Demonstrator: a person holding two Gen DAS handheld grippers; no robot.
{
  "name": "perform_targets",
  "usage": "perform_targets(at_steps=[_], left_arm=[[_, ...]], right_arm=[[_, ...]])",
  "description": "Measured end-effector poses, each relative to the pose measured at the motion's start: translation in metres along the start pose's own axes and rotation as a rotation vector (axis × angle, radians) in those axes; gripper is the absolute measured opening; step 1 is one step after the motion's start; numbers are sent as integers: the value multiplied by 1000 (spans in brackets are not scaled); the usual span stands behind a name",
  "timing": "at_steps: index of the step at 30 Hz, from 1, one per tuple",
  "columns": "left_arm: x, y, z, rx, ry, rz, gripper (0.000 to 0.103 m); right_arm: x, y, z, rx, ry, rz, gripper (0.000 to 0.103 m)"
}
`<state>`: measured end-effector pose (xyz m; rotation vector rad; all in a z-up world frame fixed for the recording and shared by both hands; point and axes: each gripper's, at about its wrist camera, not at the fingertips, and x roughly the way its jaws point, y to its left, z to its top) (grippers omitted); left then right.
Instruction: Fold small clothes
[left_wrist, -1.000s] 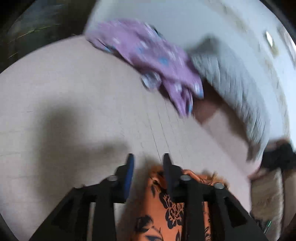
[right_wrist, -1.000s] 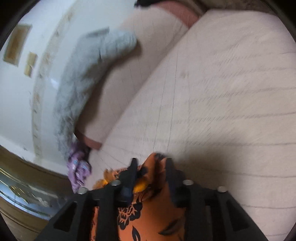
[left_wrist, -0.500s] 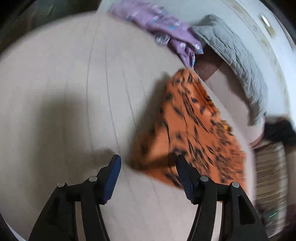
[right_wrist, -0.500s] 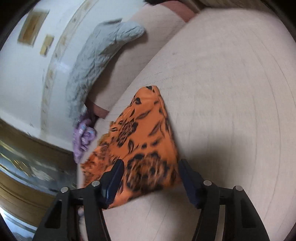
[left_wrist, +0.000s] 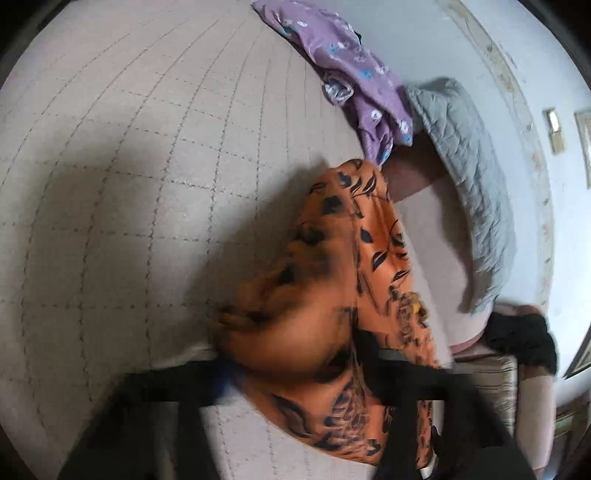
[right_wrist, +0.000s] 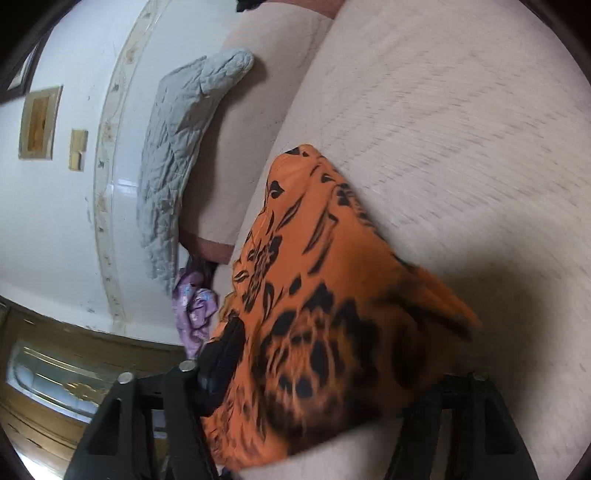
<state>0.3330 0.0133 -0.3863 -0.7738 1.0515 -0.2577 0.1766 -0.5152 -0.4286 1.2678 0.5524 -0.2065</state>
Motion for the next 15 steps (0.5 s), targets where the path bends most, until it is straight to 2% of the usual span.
perform_targets(at_steps=[3, 6, 10, 15], left_arm=[[-4, -2, -3, 14, -2, 4, 26], [-12, -8, -4, 40, -6, 7, 23], [-29, -20, -13, 92, -9, 31, 23], [-81, -8, -49, 164, 1, 49, 23]], right_arm=[[7, 5, 5, -8, -4, -45, 32], [-3, 20, 3, -81, -24, -72, 26], [-30, 34, -3, -128, -61, -78, 21], [-86, 32, -27, -160, -52, -64, 19]])
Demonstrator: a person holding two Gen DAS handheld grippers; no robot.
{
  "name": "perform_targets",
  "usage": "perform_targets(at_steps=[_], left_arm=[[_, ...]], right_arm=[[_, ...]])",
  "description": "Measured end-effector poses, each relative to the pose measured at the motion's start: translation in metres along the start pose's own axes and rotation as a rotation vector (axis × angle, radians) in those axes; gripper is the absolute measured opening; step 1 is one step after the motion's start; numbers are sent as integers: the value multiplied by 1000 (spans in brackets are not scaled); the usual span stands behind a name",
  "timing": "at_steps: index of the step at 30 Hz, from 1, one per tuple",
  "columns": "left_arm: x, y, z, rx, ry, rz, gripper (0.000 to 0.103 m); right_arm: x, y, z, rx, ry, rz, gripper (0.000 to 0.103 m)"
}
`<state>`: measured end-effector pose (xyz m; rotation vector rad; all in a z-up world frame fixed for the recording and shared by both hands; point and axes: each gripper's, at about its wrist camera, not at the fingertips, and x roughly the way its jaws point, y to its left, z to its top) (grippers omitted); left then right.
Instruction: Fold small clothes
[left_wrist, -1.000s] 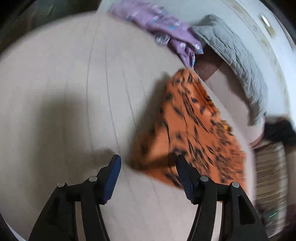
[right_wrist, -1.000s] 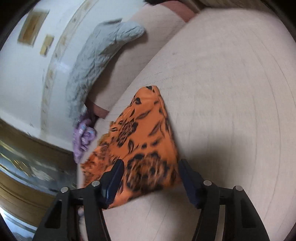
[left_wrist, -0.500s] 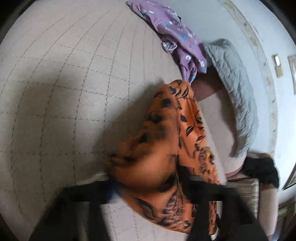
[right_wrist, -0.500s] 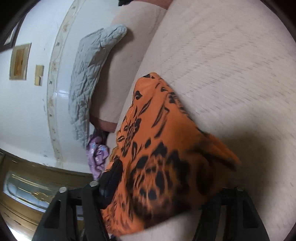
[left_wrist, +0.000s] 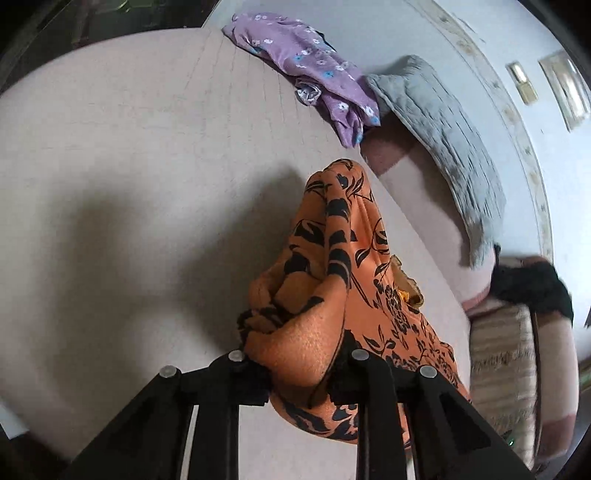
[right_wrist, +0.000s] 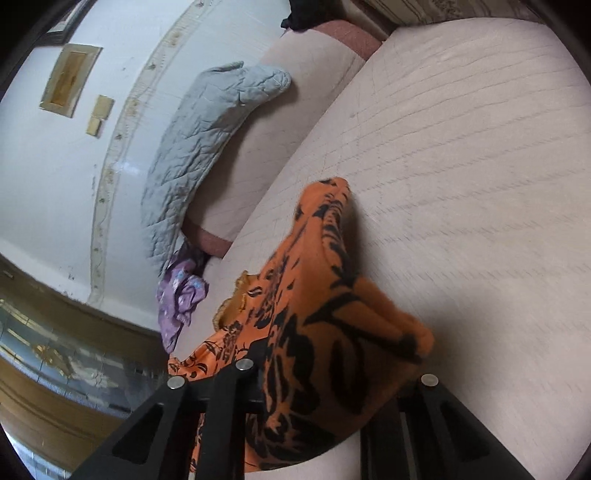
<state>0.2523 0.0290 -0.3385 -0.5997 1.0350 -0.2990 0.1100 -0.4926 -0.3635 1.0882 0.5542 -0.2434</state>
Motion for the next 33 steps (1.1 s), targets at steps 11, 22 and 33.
perform_targets(at_steps=[11, 22, 33], left_arm=[[-41, 28, -50, 46, 73, 114, 35], [-76, -76, -63, 554, -194, 333, 71], [40, -24, -22, 370, 102, 473, 74]], right_arm=[[-48, -75, -38, 193, 153, -3, 61], [-130, -31, -21, -131, -145, -198, 62], [-26, -9, -53, -270, 210, -231, 55]])
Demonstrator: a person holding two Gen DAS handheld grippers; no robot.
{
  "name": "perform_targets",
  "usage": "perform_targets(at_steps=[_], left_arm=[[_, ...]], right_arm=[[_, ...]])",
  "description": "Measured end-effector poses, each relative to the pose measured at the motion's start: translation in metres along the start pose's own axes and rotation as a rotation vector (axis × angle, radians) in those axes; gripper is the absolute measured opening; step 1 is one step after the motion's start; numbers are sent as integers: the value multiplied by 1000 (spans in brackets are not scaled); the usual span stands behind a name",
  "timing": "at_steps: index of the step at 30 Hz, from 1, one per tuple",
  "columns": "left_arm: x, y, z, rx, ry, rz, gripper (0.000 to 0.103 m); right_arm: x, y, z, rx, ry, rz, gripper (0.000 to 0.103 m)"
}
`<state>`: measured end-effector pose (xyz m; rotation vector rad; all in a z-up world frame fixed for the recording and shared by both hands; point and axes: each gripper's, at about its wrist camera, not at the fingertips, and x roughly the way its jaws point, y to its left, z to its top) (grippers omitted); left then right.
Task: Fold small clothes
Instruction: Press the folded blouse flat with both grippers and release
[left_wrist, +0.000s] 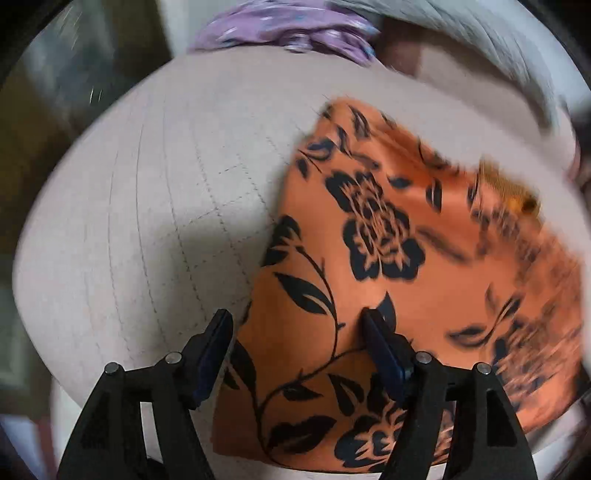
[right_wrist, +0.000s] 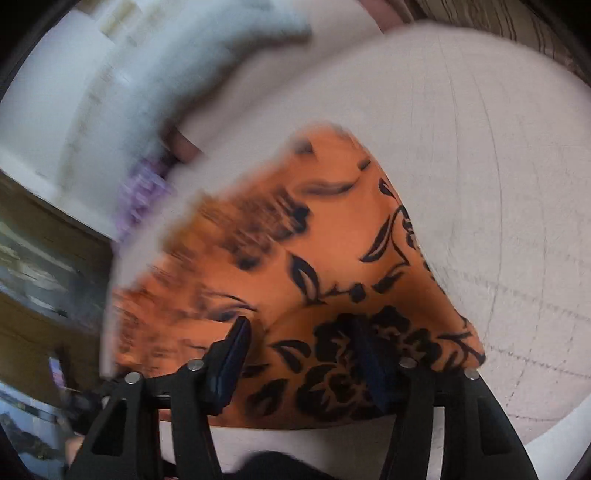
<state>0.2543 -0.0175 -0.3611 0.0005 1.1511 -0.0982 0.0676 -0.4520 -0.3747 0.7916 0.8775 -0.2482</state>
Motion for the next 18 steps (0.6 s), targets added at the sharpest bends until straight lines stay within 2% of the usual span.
perform_targets(at_steps=[5, 7, 10, 13, 14, 16, 18], left_arm=[[-12, -17, 45, 59, -85, 4, 74], [-1, -28, 63, 68, -76, -9, 74], [29, -42, 89, 84, -67, 20, 74], [66, -37, 114, 35, -44, 51, 76], [72, -31, 119, -7, -42, 29, 82], [73, -17, 127, -93, -66, 28, 82], [69, -15, 126, -98, -48, 19, 82]], right_arm=[[-13, 17, 22, -54, -73, 37, 56], [-7, 21, 37, -37, -90, 71, 56], [17, 28, 58, -2, -73, 81, 56], [51, 27, 67, 20, -62, 52, 57], [63, 23, 70, 28, -54, 48, 56], [62, 20, 72, 14, -83, 61, 56], [59, 25, 73, -20, -72, 52, 56]])
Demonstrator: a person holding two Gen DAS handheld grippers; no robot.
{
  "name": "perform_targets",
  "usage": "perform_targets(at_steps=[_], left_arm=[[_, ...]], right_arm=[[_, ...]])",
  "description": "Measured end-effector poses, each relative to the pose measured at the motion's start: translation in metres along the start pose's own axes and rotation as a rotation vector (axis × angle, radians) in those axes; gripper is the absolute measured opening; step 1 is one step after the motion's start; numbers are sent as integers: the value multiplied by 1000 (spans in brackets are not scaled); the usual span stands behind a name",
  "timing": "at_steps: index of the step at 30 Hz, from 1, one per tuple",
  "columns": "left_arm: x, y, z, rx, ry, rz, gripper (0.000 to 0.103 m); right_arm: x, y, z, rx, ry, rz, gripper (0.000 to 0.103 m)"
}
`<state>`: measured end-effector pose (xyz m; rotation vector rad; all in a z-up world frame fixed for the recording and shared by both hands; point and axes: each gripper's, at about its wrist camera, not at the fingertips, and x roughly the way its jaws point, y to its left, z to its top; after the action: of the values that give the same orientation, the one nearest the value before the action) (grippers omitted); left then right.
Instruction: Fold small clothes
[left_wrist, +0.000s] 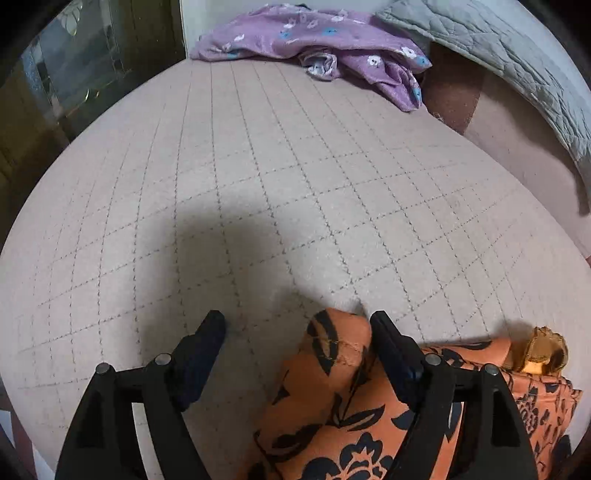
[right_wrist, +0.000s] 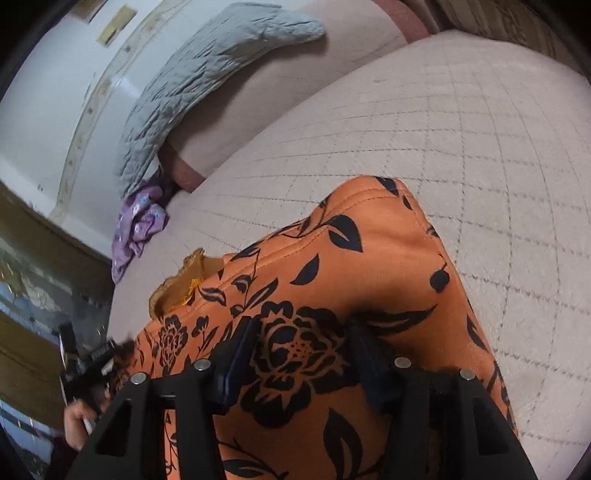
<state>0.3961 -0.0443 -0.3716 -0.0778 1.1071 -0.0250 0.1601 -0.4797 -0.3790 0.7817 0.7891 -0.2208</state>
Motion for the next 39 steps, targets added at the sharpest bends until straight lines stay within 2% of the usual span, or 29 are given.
perform_targets(at_steps=[3, 5, 7, 9, 13, 17, 21, 22, 26, 28, 29, 30, 31, 34, 36, 39], left_arm=[[-23, 8, -16, 12, -8, -37, 82], [-43, 16, -35, 39, -35, -57, 82], [-71, 20, -63, 83, -71, -81, 82], [-90, 21, -89, 123, -93, -97, 82], [-113, 22, -136, 212, -90, -68, 82], [-109, 36, -160, 226, -61, 4, 82], [-89, 57, -162, 148, -7, -20, 96], [-89, 60, -163, 137, -1, -24, 97], [-88, 62, -164, 157, -18, -33, 98], [-85, 62, -169, 161, -29, -45, 100], [-82, 63, -169, 148, -28, -56, 103], [-80, 66, -168, 133, -32, -70, 103], [-81, 66, -169, 131, -43, -74, 103], [-81, 65, -166, 132, -78, -123, 103], [-87, 71, -159, 112, -115, -161, 103], [-94, 90, -149, 33, -164, -180, 103]], right_arm=[[-16, -2, -3, 1, 9, 41, 56], [-38, -15, -11, 69, -1, 126, 56], [-61, -25, -22, 104, -14, 193, 56], [-83, -33, -34, 123, -22, 222, 61], [-122, -62, -71, 261, 5, 311, 68], [-130, -87, -104, 394, 40, 364, 69], [-109, -101, -113, 513, 66, 410, 69], [-103, -102, -112, 529, 67, 416, 69], [-81, -97, -100, 543, 28, 412, 69], [-74, -89, -91, 528, -7, 375, 69], [-73, -86, -87, 515, -17, 360, 64], [-71, -82, -82, 493, -20, 329, 43], [-67, -77, -77, 463, -10, 276, 33], [-66, -63, -68, 428, -6, 211, 31], [-79, -35, -57, 302, -35, 147, 28], [-99, 6, -47, 143, -75, 105, 26]])
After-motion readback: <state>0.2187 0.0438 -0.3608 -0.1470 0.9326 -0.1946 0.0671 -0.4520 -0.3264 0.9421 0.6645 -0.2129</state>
